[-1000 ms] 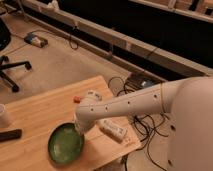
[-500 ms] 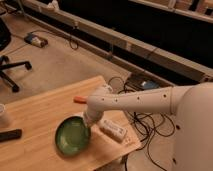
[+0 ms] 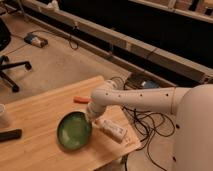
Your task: Drag the ceramic bowl in a circle
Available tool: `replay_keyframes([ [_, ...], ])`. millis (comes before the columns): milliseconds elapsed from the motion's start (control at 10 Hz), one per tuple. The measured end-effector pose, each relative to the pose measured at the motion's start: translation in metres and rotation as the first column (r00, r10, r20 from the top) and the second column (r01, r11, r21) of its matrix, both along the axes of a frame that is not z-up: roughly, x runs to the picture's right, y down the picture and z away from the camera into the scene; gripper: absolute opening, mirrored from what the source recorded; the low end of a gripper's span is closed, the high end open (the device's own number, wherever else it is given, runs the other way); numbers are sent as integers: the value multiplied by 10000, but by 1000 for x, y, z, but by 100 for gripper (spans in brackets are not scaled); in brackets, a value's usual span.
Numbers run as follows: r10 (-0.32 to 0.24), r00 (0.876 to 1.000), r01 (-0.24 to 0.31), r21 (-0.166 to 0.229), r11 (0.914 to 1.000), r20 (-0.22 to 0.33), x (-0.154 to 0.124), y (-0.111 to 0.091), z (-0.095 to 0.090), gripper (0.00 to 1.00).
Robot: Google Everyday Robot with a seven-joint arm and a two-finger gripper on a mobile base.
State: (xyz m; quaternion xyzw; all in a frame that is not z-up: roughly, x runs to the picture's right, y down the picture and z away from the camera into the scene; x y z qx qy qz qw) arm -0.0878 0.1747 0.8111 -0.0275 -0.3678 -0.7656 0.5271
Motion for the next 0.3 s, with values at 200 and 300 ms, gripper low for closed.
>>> replay_keyframes([
  [200, 67, 10000, -67, 148, 9999, 47, -13, -15, 19, 12],
  [300, 68, 9999, -69, 187, 9998, 79, -19, -18, 25, 12],
])
